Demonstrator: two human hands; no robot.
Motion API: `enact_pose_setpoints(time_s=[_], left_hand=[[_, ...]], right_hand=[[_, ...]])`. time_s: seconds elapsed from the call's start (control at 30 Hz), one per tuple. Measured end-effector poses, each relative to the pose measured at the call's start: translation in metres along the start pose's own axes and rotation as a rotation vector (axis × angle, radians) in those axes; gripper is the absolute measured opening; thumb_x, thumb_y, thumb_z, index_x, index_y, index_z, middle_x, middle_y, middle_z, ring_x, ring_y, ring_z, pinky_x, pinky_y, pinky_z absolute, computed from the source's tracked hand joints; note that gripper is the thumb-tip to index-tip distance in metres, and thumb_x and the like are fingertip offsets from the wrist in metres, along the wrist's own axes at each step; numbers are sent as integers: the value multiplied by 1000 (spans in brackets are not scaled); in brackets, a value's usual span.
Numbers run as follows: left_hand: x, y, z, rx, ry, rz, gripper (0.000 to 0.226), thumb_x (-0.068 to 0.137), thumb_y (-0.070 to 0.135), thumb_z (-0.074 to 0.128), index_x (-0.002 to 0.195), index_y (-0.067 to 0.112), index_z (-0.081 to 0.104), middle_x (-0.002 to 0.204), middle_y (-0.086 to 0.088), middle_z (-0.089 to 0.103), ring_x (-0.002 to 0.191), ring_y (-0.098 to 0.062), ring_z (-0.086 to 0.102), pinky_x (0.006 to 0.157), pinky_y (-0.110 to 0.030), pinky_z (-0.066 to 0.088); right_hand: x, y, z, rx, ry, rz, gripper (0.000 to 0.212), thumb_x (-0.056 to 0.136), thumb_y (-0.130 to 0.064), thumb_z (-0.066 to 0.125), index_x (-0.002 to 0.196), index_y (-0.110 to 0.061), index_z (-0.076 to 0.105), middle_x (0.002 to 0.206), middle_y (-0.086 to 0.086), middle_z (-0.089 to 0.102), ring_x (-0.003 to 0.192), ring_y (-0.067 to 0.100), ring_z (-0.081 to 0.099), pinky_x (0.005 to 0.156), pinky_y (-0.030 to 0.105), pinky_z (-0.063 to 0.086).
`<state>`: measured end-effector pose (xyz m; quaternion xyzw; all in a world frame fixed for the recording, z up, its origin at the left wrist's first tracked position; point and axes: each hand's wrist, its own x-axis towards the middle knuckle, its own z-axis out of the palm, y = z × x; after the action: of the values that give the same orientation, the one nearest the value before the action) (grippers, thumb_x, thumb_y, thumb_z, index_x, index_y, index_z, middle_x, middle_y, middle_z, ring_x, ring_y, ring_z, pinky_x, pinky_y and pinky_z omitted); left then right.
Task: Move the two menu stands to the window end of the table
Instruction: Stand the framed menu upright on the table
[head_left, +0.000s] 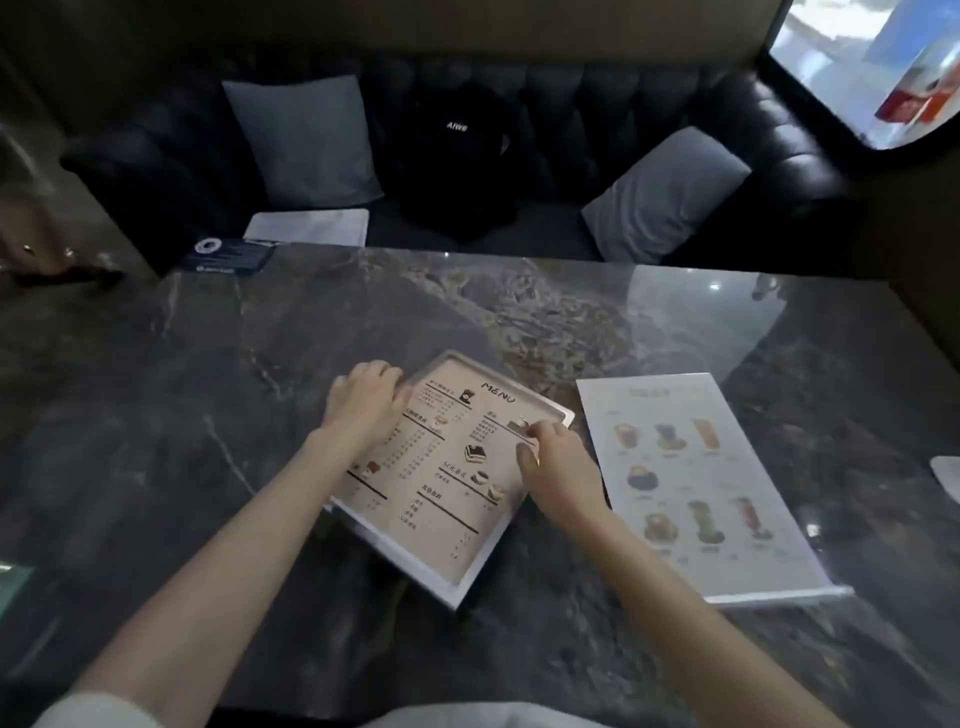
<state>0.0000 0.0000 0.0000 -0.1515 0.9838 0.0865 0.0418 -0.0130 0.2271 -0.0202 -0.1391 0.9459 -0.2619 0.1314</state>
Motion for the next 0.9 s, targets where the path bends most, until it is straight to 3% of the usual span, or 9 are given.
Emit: enact_pose_setpoints(time_s=[0.1,0.17,0.23,0.3,0.4,0.5,0.57,0.67,0.9], left_hand=[[-3,-14,14,111,-101,-72,55,97,38,32,144,10,29,156,-8,24,144,-23,18,115,-43,17],[-4,-24,23,141,-156,-121,62,95,43,35,146,9,23,158,-9,17,146,-24,12,117,-44,12],[-3,-32,29,112,-205,-177,67,92,49,39,144,7,27,155,-12,26,143,-26,21,115,-46,19],[-2,-36,26,-51,-288,-266,64,89,53,44,133,7,41,138,-14,48,125,-29,47,102,-44,40],[-2,-39,21,-335,-397,-350,51,87,52,50,114,8,53,101,-7,63,83,-21,59,70,-33,48],[-1,-42,19,-474,-392,-365,44,86,47,56,104,6,61,88,-7,68,72,-19,62,57,-28,45],[-1,-44,19,-556,-391,-390,41,84,44,61,99,6,64,84,-8,71,70,-20,65,57,-28,48],[0,-46,19,-665,-411,-423,38,82,40,66,96,5,66,83,-11,74,68,-23,70,62,-33,56],[-1,-45,17,-684,-427,-422,34,81,37,67,93,5,67,77,-10,73,65,-23,70,57,-30,55]], right_hand=[[-12,7,19,-7,47,-19,36,89,-17,43,122,-3,47,131,15,49,121,33,39,99,41,37],[-21,13,33,-3,90,-53,38,89,-14,44,124,-1,46,133,18,48,123,34,38,104,40,34],[-25,17,43,99,121,-20,38,90,-15,45,126,-2,44,135,17,47,126,32,36,106,39,32],[-28,17,46,242,161,33,40,90,-17,48,127,-3,43,135,14,46,128,28,35,106,35,31],[-32,14,43,582,168,209,41,87,-15,56,125,-7,41,125,9,52,116,21,47,96,26,39],[-31,13,43,935,37,441,41,88,-18,57,124,-9,40,111,2,60,98,15,58,84,25,48],[-26,19,48,1075,-40,528,41,88,-18,57,123,-5,43,104,6,66,93,19,65,83,35,54],[-21,25,43,1181,-179,551,35,88,-14,57,119,1,48,99,13,71,86,24,71,67,33,60],[-12,28,25,1251,-369,538,19,88,-4,54,105,5,52,90,14,70,69,19,72,53,30,60]])
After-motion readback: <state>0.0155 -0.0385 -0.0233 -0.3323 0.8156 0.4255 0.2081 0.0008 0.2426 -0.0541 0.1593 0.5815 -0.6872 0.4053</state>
